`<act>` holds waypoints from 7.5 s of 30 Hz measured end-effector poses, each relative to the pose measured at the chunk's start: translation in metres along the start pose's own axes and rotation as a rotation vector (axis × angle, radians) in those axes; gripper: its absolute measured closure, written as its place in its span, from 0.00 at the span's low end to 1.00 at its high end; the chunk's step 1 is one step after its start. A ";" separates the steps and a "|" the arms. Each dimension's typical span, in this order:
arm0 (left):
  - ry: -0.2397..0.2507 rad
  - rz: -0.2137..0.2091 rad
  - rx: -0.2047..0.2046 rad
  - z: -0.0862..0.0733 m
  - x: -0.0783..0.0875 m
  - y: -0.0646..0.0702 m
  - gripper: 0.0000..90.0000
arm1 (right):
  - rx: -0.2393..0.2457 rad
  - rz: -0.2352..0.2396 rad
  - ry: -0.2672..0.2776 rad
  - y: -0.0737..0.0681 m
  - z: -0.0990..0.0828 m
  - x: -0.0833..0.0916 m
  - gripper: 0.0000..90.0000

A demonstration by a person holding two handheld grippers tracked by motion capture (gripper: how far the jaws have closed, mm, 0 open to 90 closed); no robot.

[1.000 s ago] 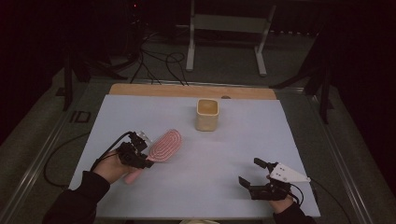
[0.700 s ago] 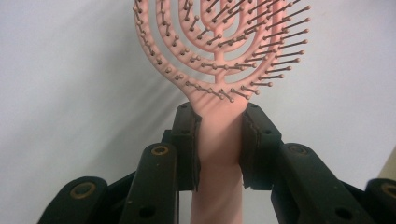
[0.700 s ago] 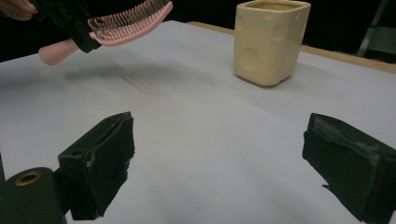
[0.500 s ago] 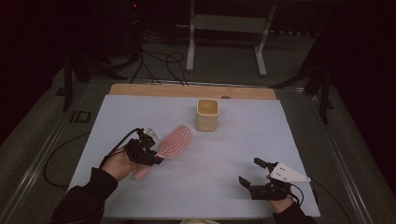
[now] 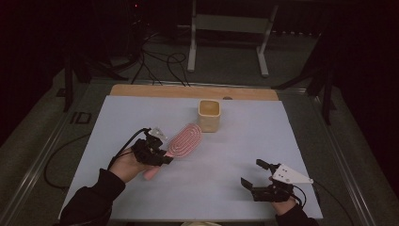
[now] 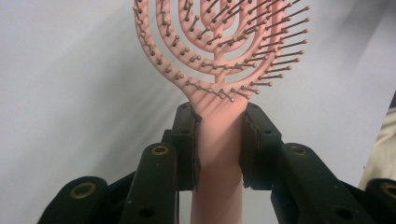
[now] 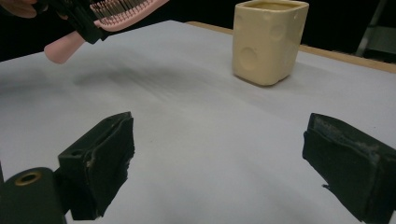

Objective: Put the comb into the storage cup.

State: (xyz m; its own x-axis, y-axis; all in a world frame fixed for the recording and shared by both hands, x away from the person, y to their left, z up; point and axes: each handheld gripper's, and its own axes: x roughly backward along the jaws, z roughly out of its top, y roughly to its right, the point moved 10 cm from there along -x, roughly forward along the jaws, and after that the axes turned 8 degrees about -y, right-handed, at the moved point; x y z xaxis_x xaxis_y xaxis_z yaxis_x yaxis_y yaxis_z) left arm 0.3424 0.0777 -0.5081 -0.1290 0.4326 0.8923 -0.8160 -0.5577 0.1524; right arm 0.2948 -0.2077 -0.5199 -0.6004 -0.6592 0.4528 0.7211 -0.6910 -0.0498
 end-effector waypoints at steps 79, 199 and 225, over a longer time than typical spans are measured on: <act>0.574 0.142 0.102 -0.003 0.001 0.006 0.79 | -0.005 -0.002 -0.022 -0.001 -0.001 -0.002 0.10; 0.592 0.127 0.072 -0.001 0.001 0.014 0.79 | -0.009 0.154 -0.041 -0.075 0.188 -0.070 0.08; 0.601 0.123 0.050 0.001 0.001 0.018 0.79 | -0.155 0.216 -0.143 -0.087 0.179 -0.117 0.15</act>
State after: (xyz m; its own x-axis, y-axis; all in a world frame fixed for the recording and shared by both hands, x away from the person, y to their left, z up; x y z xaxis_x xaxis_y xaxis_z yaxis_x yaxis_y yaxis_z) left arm 0.3283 0.0673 -0.5039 -0.5278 0.6784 0.5111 -0.7492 -0.6553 0.0962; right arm 0.3642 -0.0176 -0.4088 -0.3761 -0.7551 0.5370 0.7589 -0.5835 -0.2890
